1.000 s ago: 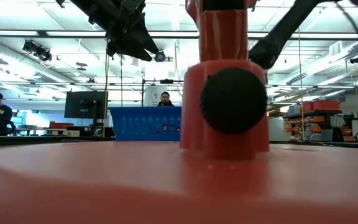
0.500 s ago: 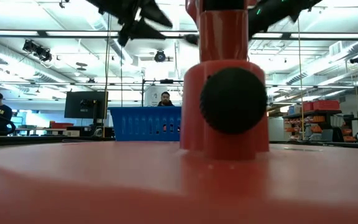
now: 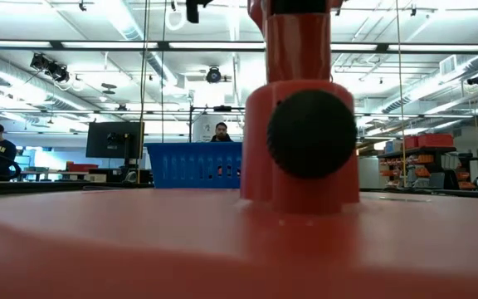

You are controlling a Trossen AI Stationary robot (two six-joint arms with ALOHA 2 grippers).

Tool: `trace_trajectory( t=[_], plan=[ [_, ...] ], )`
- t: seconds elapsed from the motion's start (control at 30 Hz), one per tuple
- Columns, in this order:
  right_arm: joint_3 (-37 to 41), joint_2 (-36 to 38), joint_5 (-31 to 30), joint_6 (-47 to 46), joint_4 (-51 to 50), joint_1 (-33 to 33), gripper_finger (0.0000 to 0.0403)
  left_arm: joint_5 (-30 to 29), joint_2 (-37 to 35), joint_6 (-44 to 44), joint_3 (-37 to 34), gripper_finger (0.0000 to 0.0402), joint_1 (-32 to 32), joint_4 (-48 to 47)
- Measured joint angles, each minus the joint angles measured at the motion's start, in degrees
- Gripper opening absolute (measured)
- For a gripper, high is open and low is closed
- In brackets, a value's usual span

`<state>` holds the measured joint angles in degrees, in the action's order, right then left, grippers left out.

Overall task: Pick & Place USB Port
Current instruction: Put the small black USB cable into the blue bin

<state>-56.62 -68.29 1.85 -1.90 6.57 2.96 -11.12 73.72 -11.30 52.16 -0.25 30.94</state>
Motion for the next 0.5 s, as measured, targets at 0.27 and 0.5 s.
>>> trace_trajectory(
  t=[0.27, 0.5],
  plan=[
    [-0.07, -2.08, 0.13, 0.36, 3.79, -0.96, 0.0000, 3.35, 5.24, 0.18, 0.00, 0.0193, 0.02, 8.64],
    [-0.07, -2.34, 0.11, 0.05, 3.16, -0.98, 0.0000, 5.01, 6.77, 2.15, -0.04, 0.0193, -0.02, 14.22]
  ],
)
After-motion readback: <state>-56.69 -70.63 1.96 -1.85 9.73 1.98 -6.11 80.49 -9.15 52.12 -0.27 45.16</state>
